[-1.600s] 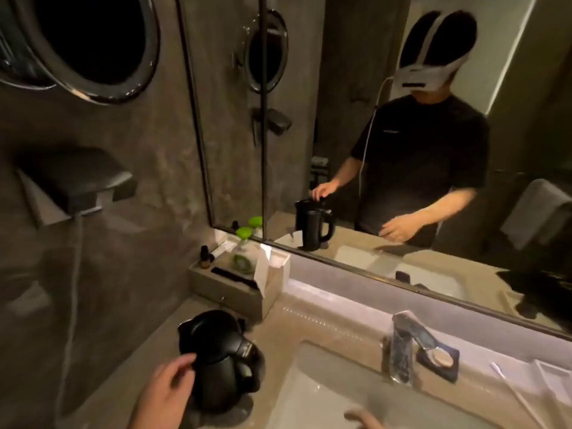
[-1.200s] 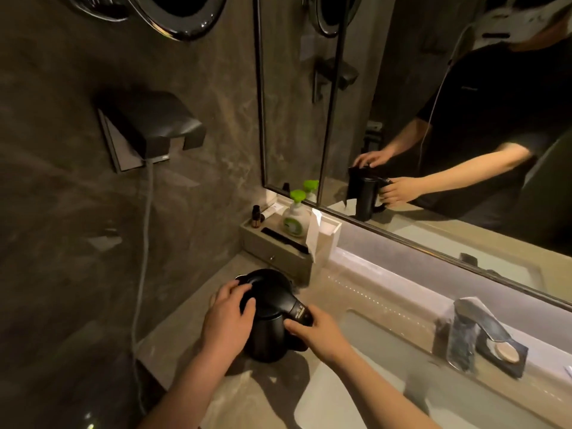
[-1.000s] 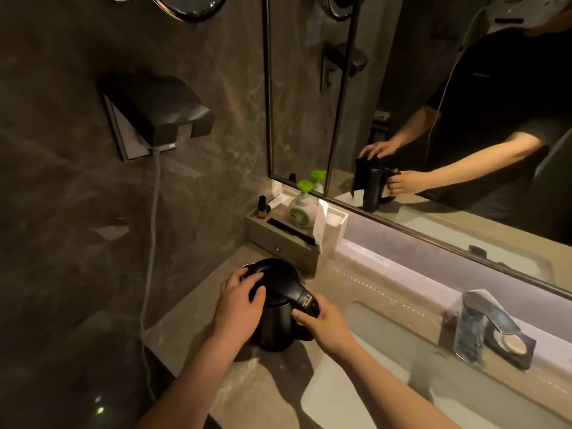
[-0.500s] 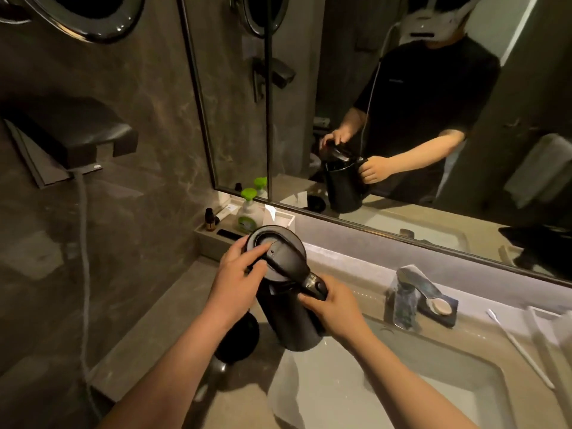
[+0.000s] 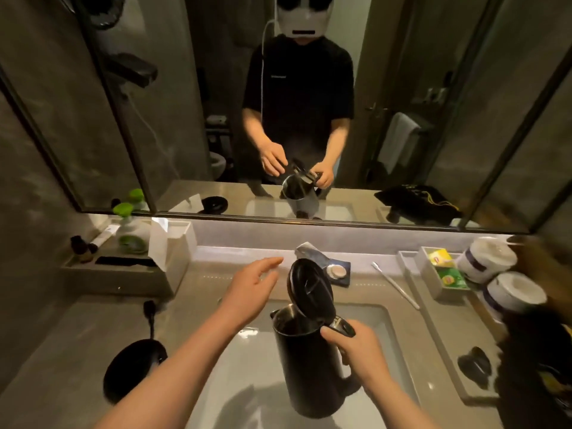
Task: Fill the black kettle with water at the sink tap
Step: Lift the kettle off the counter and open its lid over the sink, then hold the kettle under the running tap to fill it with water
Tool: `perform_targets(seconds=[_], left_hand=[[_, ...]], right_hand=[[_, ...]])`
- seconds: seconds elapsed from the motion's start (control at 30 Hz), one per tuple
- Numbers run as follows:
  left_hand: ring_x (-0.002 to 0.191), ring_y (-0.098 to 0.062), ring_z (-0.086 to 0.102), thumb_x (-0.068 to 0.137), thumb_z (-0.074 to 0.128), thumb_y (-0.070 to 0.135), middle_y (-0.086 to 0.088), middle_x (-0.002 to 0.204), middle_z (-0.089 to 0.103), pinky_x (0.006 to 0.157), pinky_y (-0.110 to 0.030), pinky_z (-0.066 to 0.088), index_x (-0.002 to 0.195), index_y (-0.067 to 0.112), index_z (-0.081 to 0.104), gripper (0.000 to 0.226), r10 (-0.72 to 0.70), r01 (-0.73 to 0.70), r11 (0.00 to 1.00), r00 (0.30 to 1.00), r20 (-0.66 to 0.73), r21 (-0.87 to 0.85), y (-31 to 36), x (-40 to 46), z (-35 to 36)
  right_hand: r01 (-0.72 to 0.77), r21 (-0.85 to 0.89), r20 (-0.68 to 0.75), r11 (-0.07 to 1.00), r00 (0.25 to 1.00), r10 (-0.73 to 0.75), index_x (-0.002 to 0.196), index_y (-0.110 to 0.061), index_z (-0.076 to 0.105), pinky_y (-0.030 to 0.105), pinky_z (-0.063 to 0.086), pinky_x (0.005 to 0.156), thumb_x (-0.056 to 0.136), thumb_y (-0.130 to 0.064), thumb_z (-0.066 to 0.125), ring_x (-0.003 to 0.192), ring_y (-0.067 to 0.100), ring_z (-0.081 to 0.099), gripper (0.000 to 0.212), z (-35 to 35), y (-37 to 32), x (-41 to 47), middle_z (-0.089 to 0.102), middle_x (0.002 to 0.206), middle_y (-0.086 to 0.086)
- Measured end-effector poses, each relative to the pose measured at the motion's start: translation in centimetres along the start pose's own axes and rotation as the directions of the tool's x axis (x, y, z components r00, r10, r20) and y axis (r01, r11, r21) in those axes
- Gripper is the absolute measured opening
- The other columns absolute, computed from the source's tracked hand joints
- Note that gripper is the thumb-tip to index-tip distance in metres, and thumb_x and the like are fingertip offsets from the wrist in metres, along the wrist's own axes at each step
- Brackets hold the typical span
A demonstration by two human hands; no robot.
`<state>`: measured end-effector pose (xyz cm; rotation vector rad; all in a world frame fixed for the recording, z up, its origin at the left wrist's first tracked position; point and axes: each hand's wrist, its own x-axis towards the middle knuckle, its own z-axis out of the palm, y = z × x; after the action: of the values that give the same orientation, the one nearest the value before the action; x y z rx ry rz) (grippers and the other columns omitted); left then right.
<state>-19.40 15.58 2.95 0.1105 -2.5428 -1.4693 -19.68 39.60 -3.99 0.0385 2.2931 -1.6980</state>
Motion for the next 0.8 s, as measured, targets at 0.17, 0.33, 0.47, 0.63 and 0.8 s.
perform_targets(seconds=[0.17, 0.33, 0.47, 0.63, 0.8], left_hand=[[0.116, -0.019, 0.056, 0.09, 0.051, 0.022, -0.002, 0.129, 0.062, 0.097, -0.034, 0.043, 0.125, 0.02, 0.061, 0.037, -0.069, 0.022, 0.968, 0.981, 0.18, 0.251, -1.6, 3.8, 4.2], [0.124, -0.025, 0.048, 0.09, 0.052, 0.024, -0.006, 0.142, 0.049, 0.101, -0.04, 0.039, 0.136, 0.022, 0.05, 0.046, -0.053, -0.09, 0.869, 0.961, 0.272, 0.487, -2.7, 8.4, 7.4], [0.126, -0.028, 0.043, 0.09, 0.054, 0.028, -0.001, 0.148, 0.04, 0.097, -0.043, 0.043, 0.137, 0.024, 0.048, 0.048, 0.04, -0.231, 0.747, 0.952, 0.305, 0.624, -3.9, 11.3, 8.8], [0.113, -0.027, 0.05, 0.088, 0.055, 0.033, -0.002, 0.129, 0.056, 0.085, -0.04, 0.046, 0.12, 0.024, 0.06, 0.033, 0.112, -0.357, 0.636, 0.92, 0.376, 0.684, -3.8, 13.1, 9.8], [0.115, -0.024, 0.047, 0.086, 0.062, 0.028, 0.002, 0.134, 0.054, 0.088, -0.037, 0.043, 0.121, 0.024, 0.06, 0.035, 0.151, -0.318, 0.605, 0.946, 0.287, 0.73, -3.8, 13.4, 10.7]], right_hand=[[-0.072, 0.037, -0.064, 0.997, 0.995, 0.074, 0.057, -0.022, 0.061, 0.035, 0.039, 0.058, 0.06, -0.045, 0.079, 0.052, 0.017, 0.051, 0.029, -2.8, 3.6, 1.4, 0.056, 0.047, -0.008], [-0.132, 0.079, -0.028, 0.988, 0.991, 0.134, 0.06, -0.018, 0.06, 0.033, 0.039, 0.054, 0.063, -0.039, 0.081, 0.046, 0.015, 0.049, 0.03, -2.8, 5.5, 4.1, 0.055, 0.047, -0.004], [-0.169, 0.107, 0.007, 0.98, 0.986, 0.169, 0.056, -0.019, 0.056, 0.03, 0.037, 0.051, 0.07, -0.03, 0.081, 0.044, 0.015, 0.046, 0.031, -1.9, 6.5, 6.1, 0.051, 0.046, -0.003], [-0.17, 0.145, 0.016, 0.975, 0.985, 0.17, 0.061, -0.015, 0.058, 0.034, 0.039, 0.056, 0.07, -0.033, 0.079, 0.047, 0.016, 0.048, 0.029, -1.1, 6.9, 7.5, 0.053, 0.049, 0.0], [-0.163, 0.161, 0.046, 0.973, 0.986, 0.157, 0.066, -0.014, 0.061, 0.03, 0.042, 0.056, 0.074, -0.028, 0.078, 0.051, 0.016, 0.049, 0.023, -0.8, 6.6, 8.4, 0.055, 0.052, -0.001]])
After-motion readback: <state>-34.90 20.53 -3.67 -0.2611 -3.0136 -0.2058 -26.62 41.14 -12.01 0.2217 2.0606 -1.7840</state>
